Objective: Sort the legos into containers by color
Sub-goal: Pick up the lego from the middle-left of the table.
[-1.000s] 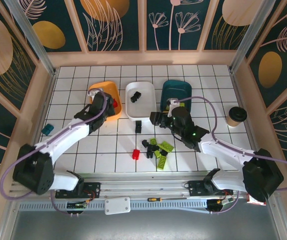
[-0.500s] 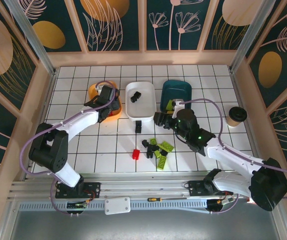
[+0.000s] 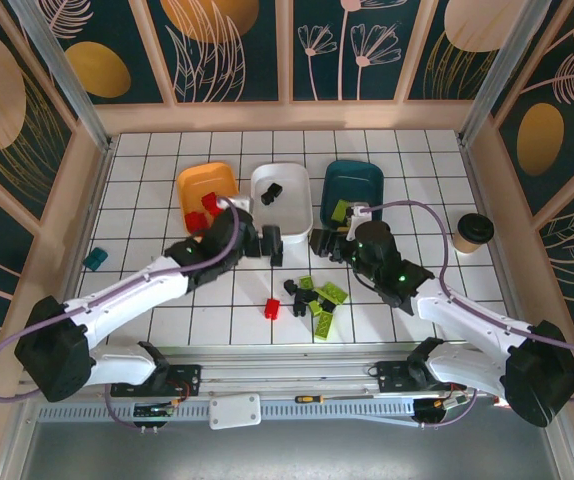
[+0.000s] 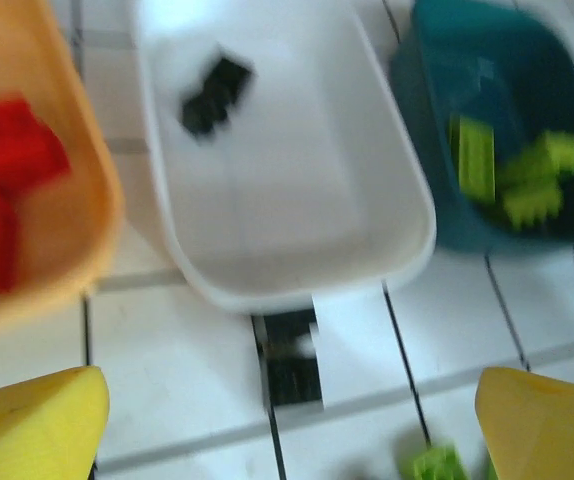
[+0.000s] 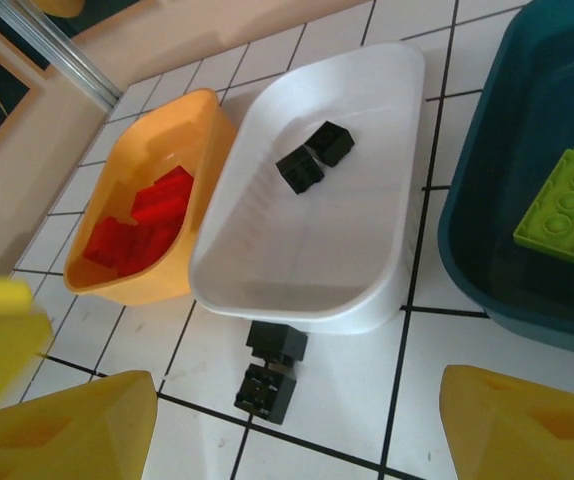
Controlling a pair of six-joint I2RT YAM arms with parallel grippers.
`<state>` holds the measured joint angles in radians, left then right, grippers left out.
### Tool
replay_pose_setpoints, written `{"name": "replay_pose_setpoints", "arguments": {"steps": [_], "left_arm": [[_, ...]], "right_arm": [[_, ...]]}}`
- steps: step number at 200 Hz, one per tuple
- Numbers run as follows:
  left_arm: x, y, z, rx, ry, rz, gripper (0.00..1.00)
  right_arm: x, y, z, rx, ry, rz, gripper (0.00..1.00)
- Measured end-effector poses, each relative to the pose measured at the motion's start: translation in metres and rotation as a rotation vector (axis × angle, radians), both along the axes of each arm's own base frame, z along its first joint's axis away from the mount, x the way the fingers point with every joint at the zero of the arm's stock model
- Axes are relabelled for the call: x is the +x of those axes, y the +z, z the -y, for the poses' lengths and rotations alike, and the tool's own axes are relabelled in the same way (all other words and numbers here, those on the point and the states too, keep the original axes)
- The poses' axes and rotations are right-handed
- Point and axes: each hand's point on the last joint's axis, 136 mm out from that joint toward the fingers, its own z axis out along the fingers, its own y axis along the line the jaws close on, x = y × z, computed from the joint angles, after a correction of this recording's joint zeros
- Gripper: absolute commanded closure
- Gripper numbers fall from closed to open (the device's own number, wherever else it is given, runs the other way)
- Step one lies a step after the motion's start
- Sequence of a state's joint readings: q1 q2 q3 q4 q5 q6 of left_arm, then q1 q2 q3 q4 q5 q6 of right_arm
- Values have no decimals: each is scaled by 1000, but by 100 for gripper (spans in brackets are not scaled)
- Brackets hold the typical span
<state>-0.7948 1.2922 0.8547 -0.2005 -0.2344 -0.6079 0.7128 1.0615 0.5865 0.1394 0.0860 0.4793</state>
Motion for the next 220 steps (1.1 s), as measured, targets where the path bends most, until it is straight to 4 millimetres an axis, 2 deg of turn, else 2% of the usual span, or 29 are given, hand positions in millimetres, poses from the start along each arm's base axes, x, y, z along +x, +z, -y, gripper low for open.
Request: {"name": "replay_pose_setpoints", "arguments": {"steps": [16, 31, 51, 71, 130, 169, 206, 220], "left_arm": [[-31, -33, 12, 37, -68, -81, 5], [-56, -55, 24, 72, -119, -135, 5], [-80, -72, 34, 90, -165, -176, 8], [-93, -84, 35, 102, -176, -208, 15], [-116, -115, 40, 158, -197, -273, 39], [-116, -132, 34, 203, -180, -292, 53], [-112, -136, 32, 226, -164, -279, 78], [-110, -136, 30, 235, -160, -267, 84]], "right_arm": [[-1, -5, 2, -6, -2, -10, 25], [-2, -9, 2, -10, -4, -21, 25], [-3, -10, 3, -10, -5, -25, 25], [-3, -12, 3, -11, -7, -31, 25], [-4, -11, 5, -1, -15, -33, 25], [-6, -15, 6, -3, -16, -40, 25], [-7, -16, 7, -5, -17, -42, 25], [-7, -15, 7, -4, -17, -40, 25]]}}
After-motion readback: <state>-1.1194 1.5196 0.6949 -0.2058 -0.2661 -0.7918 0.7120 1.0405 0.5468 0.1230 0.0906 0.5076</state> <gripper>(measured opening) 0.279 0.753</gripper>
